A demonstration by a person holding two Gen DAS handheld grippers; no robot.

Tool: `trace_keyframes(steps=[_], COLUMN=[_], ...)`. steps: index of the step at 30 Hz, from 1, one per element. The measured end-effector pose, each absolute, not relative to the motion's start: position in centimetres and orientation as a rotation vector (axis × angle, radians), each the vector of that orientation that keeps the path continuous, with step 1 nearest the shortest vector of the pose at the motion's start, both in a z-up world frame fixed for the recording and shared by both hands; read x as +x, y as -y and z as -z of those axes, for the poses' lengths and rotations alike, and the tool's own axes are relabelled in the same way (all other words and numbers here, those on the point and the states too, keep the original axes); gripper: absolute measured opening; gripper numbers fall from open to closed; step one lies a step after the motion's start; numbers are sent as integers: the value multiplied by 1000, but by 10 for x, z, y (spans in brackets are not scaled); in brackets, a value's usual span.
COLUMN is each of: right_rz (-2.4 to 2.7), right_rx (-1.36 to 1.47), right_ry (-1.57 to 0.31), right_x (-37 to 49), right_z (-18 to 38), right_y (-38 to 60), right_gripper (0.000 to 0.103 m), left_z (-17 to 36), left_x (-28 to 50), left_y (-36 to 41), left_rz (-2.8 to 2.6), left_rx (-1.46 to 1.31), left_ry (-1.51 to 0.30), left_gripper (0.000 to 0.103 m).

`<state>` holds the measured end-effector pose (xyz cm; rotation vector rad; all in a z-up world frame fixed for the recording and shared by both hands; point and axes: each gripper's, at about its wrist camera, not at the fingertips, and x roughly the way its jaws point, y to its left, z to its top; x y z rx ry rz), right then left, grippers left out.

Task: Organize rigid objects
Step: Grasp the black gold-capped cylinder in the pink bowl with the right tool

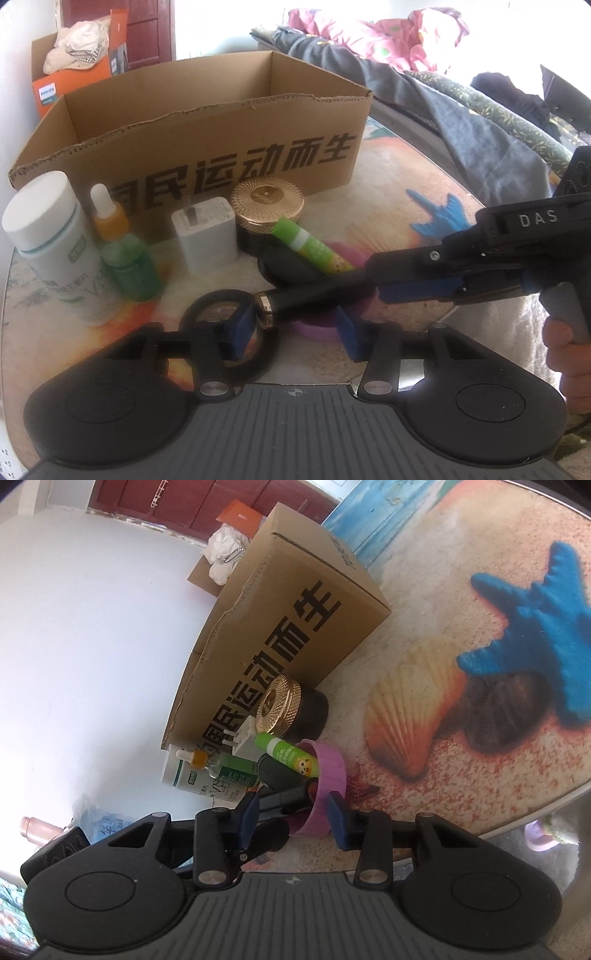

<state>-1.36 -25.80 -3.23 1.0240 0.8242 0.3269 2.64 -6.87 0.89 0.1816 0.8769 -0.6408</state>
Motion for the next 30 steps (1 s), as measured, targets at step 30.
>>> trace_keyframes(steps=[30], right_rz=[-351], right_rx=[912], right_ry=[-837], right_x=[16], right_z=[2], right_y=[258], right_gripper=[42], left_z=[-12], left_x=[17], left_y=[77], left_rz=[728], left_rx=[39], left_ry=[-878], left_gripper=[44])
